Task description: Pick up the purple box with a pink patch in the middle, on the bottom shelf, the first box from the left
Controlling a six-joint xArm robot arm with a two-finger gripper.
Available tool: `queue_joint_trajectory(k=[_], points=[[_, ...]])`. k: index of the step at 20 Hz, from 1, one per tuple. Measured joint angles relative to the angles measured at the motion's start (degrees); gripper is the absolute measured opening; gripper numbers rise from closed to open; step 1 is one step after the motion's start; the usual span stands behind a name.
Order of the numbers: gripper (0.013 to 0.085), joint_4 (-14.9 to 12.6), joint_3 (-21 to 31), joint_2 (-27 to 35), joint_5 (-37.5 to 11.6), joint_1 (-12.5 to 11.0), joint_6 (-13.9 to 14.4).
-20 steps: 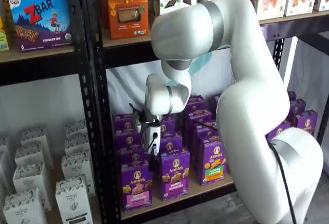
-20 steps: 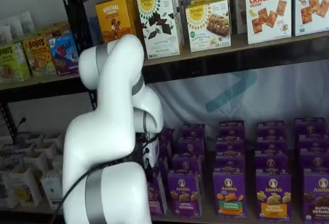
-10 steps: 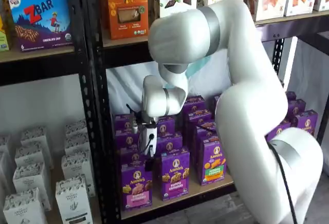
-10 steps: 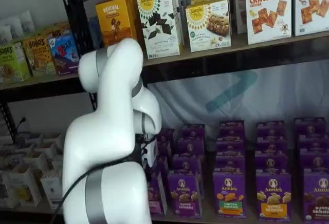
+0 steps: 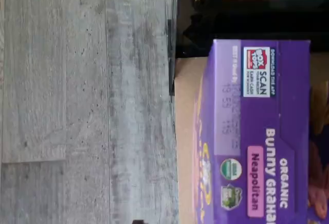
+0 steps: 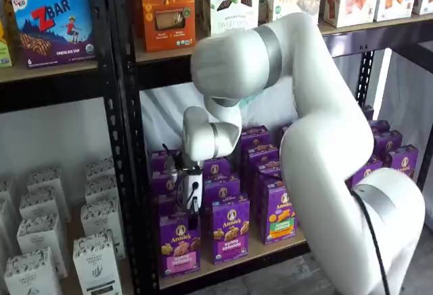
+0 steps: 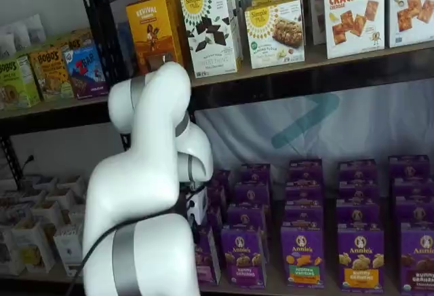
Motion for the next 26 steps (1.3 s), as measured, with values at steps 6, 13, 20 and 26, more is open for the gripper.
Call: queue_joint_trajectory(k=[6,13,20,26], points=[[0.0850,-1.22,-3.73,3.46,1.07,0.64,1.75],[0.0850,-3.10,-5.50,5.97,1.31,1.02,3.71],[0.0850,-2.14,-6.74,7.59,1.71,1.21,3.04],[0.0730,-2.11,-7.33,8.27,1.44,1.28,3.06]])
